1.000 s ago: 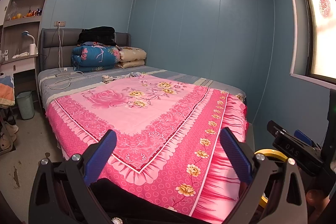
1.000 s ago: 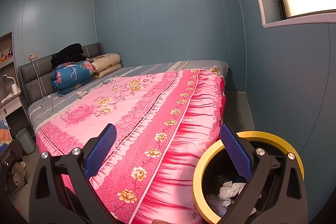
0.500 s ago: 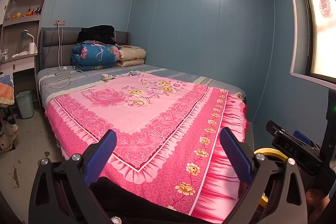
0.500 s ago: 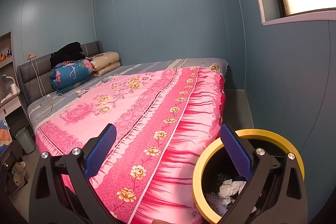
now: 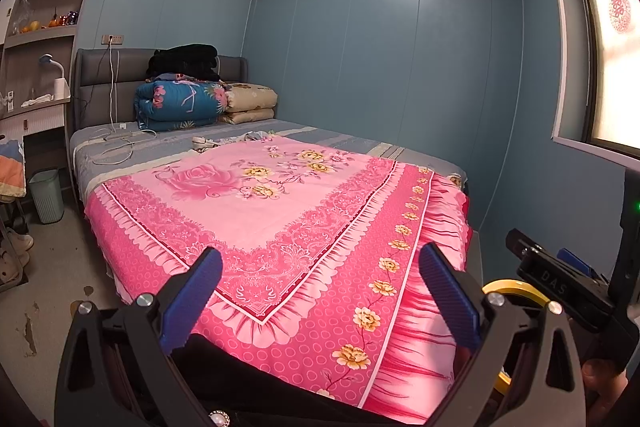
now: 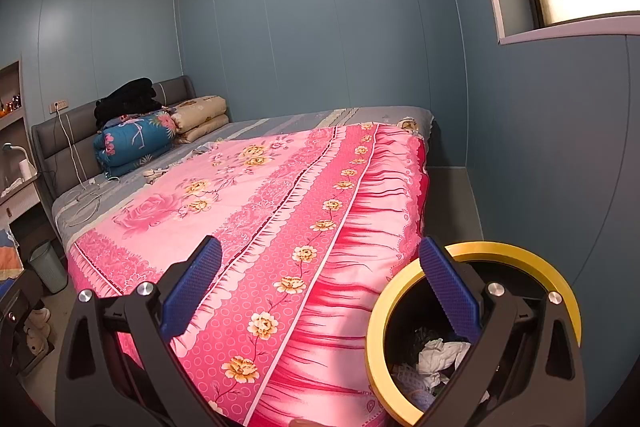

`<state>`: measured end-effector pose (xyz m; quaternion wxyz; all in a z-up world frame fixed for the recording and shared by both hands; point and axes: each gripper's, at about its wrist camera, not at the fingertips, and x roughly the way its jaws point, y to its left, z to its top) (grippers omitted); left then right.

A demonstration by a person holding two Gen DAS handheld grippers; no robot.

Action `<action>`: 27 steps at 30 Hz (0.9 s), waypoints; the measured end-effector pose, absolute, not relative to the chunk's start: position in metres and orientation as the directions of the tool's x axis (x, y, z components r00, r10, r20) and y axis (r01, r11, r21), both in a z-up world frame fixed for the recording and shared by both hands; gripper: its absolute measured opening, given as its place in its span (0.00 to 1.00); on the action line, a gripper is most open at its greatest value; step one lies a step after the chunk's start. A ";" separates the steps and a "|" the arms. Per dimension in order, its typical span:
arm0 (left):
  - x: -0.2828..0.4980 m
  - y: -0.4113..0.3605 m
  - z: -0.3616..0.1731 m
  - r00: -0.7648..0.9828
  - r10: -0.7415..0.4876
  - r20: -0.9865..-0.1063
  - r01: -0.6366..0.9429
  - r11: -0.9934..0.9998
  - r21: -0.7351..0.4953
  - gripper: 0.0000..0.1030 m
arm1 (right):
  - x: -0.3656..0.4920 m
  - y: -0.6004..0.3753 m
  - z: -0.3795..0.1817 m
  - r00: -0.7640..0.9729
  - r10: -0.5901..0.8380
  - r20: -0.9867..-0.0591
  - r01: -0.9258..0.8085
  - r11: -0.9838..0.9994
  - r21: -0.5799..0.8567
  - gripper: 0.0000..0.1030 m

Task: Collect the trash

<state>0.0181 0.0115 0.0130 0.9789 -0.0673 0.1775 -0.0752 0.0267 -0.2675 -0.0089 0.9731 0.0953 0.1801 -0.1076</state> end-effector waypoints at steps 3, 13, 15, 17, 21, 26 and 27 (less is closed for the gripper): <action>0.018 0.011 0.013 0.926 -0.172 -0.338 0.124 0.980 -0.158 0.92 | 0.027 -0.268 -0.009 0.912 -0.175 -0.371 0.244 0.958 0.148 0.92; 0.018 0.010 0.012 0.924 -0.176 -0.341 0.128 0.979 -0.158 0.92 | 0.027 -0.268 -0.009 0.911 -0.175 -0.373 0.244 0.958 0.148 0.92; 0.019 0.010 0.012 0.924 -0.176 -0.341 0.128 0.979 -0.159 0.92 | 0.027 -0.268 -0.009 0.911 -0.175 -0.373 0.244 0.958 0.148 0.92; 0.018 0.010 0.012 0.923 -0.176 -0.341 0.128 0.979 -0.159 0.92 | 0.027 -0.267 -0.011 0.910 -0.176 -0.375 0.246 0.958 0.148 0.92; 0.020 0.010 0.011 0.922 -0.177 -0.343 0.128 0.979 -0.160 0.92 | 0.026 -0.265 -0.013 0.909 -0.177 -0.377 0.249 0.957 0.149 0.92; 0.020 0.010 0.011 0.922 -0.178 -0.344 0.129 0.979 -0.160 0.92 | 0.027 -0.266 -0.012 0.909 -0.177 -0.377 0.248 0.957 0.150 0.92; 0.020 0.010 0.011 0.922 -0.178 -0.343 0.129 0.979 -0.160 0.92 | 0.027 -0.266 -0.012 0.909 -0.177 -0.377 0.248 0.957 0.150 0.92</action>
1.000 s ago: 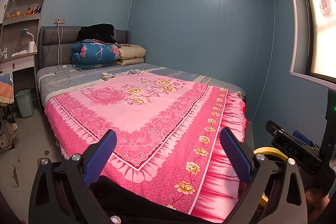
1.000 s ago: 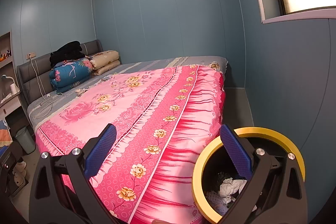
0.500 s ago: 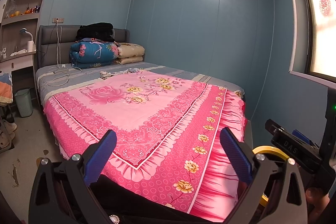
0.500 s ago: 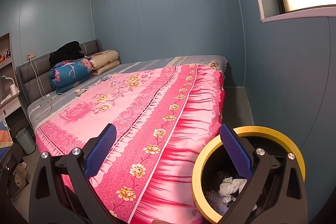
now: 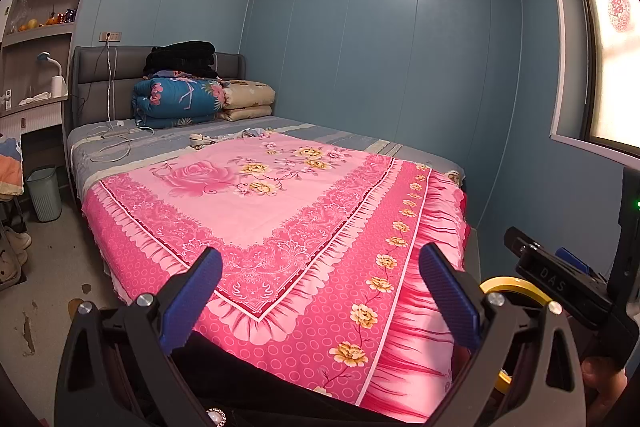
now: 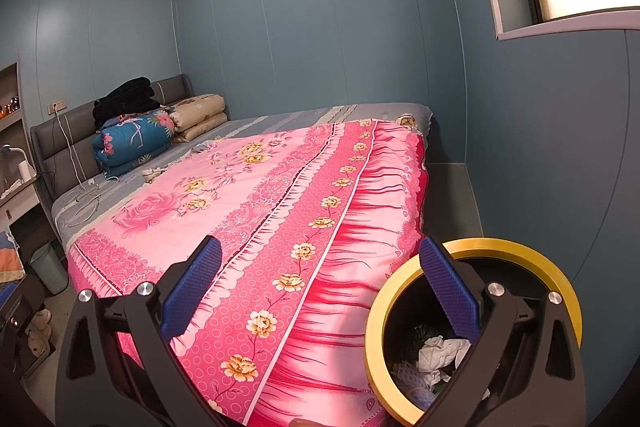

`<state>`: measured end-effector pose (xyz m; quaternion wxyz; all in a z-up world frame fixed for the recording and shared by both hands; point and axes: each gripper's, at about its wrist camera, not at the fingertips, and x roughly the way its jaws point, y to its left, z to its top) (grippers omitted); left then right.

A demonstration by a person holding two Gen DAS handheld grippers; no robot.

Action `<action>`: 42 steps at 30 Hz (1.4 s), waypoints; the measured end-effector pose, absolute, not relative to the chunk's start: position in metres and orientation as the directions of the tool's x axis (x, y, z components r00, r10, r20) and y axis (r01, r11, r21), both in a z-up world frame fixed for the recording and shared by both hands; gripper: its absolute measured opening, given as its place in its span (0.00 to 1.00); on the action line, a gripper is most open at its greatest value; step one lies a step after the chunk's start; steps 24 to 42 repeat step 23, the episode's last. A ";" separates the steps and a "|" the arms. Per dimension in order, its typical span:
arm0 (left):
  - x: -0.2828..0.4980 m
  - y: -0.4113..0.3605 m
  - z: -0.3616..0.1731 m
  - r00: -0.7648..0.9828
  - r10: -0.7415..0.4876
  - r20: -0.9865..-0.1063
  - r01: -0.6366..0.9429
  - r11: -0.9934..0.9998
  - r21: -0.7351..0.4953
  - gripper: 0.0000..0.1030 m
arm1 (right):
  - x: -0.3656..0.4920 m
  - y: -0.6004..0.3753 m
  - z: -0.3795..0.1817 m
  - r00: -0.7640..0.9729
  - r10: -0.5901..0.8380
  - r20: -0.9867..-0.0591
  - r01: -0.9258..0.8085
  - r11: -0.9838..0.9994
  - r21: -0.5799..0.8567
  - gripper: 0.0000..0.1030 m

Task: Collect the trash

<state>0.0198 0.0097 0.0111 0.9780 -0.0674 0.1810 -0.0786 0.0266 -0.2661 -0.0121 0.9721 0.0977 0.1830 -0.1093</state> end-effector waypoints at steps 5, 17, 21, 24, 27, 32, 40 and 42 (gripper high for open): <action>0.020 0.009 0.010 0.920 -0.182 -0.347 0.133 0.978 -0.161 0.92 | 0.027 -0.266 -0.013 0.909 -0.177 -0.378 0.249 0.957 0.150 0.92; 0.019 0.009 0.007 0.918 -0.192 -0.346 0.141 0.976 -0.167 0.92 | 0.026 -0.265 -0.015 0.907 -0.177 -0.383 0.251 0.956 0.152 0.92; 0.020 0.010 0.008 0.915 -0.196 -0.352 0.143 0.975 -0.171 0.92 | 0.026 -0.265 -0.015 0.906 -0.177 -0.384 0.251 0.956 0.152 0.92; 0.020 0.011 0.008 0.915 -0.196 -0.353 0.143 0.975 -0.172 0.92 | 0.026 -0.265 -0.015 0.907 -0.177 -0.383 0.251 0.956 0.153 0.92; 0.020 0.011 0.008 0.915 -0.196 -0.353 0.143 0.975 -0.172 0.92 | 0.026 -0.265 -0.015 0.907 -0.177 -0.383 0.251 0.956 0.153 0.92; 0.020 0.011 0.008 0.915 -0.196 -0.353 0.143 0.975 -0.172 0.92 | 0.026 -0.265 -0.015 0.907 -0.177 -0.383 0.251 0.956 0.153 0.92; 0.020 0.011 0.008 0.915 -0.196 -0.353 0.143 0.975 -0.172 0.92 | 0.026 -0.265 -0.015 0.907 -0.177 -0.383 0.251 0.956 0.153 0.92; 0.020 0.011 0.008 0.915 -0.196 -0.353 0.143 0.975 -0.172 0.92 | 0.026 -0.265 -0.015 0.907 -0.177 -0.383 0.251 0.956 0.153 0.92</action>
